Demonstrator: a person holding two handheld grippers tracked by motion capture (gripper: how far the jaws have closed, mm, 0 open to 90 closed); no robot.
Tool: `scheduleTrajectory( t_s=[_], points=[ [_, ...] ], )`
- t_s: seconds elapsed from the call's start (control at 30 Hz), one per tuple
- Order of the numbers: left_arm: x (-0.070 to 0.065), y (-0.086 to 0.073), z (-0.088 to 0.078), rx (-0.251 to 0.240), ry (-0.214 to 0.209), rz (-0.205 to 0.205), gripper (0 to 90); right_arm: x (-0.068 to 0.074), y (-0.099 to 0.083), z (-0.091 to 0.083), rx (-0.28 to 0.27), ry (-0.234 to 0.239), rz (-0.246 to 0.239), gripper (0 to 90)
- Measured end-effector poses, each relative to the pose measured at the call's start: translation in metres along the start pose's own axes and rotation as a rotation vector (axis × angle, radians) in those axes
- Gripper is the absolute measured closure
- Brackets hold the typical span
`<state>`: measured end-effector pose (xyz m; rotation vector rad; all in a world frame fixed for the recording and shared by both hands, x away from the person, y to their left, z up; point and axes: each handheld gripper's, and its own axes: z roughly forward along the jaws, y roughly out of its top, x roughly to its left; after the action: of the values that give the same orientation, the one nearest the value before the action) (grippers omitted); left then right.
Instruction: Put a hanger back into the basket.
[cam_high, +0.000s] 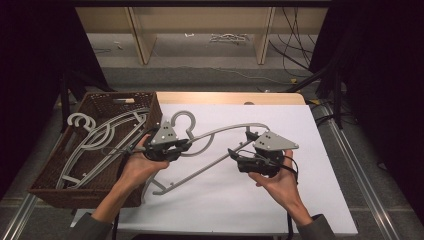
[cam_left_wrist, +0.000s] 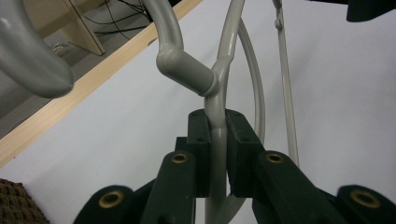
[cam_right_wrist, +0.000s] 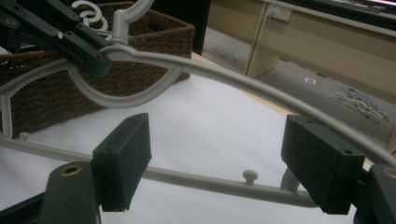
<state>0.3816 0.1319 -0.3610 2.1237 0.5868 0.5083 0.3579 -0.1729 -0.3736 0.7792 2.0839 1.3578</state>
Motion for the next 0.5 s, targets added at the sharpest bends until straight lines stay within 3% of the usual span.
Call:
scheduleTrajectory(
  t_s=[0.2, 0.5],
  points=[
    [-0.001, 0.007, -0.003, -0.007, -0.013, -0.026, 81.4, 0.001, -0.010, -0.009, -0.033, -0.014, 0.023, 25.5],
    [0.002, 0.023, -0.006, -0.015, -0.018, -0.059, 81.4, -0.001, -0.026, -0.018, -0.032, -0.037, 0.077, 25.5]
  ],
)
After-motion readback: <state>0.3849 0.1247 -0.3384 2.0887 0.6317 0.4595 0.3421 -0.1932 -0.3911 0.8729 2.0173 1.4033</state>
